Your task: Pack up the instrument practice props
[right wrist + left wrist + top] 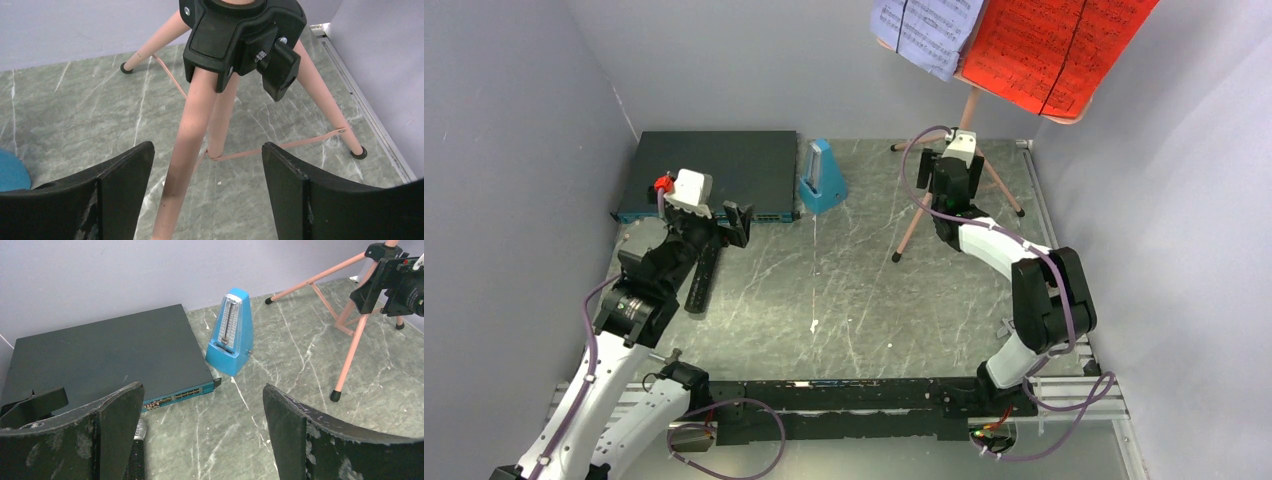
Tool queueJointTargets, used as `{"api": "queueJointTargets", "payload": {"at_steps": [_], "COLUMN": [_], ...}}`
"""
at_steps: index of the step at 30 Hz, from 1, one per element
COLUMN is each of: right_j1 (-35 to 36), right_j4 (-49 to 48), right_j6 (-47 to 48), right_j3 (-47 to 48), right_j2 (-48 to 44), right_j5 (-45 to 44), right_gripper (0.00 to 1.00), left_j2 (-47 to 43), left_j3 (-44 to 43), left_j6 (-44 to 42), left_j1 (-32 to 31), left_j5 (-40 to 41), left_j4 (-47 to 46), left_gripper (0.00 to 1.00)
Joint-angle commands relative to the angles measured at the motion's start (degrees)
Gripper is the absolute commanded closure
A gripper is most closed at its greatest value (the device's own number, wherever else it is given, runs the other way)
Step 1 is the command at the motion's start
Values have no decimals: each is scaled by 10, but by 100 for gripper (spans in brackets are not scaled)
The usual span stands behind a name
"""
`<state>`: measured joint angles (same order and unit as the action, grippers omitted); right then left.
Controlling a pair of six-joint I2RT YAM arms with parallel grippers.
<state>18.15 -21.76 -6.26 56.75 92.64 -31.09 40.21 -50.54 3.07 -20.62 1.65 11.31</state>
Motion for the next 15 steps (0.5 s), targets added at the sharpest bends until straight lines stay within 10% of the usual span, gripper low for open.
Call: {"api": "queueJointTargets", "payload": {"at_steps": [1,15], "right_j1": [-7,-11], "right_j4": [-38,-26], "right_j6": [-13,-23], "right_j3": [28,-24], "right_j2": [9,-32], "right_j5": [14,64], "right_gripper": [21,68], "left_j2": [-2,7], "left_j3": [3,8], "left_j6": [-15,-18], "left_j1": [-6,-14], "left_j5": [8,7], "left_j4": [-31,-35], "left_gripper": [6,6]}}
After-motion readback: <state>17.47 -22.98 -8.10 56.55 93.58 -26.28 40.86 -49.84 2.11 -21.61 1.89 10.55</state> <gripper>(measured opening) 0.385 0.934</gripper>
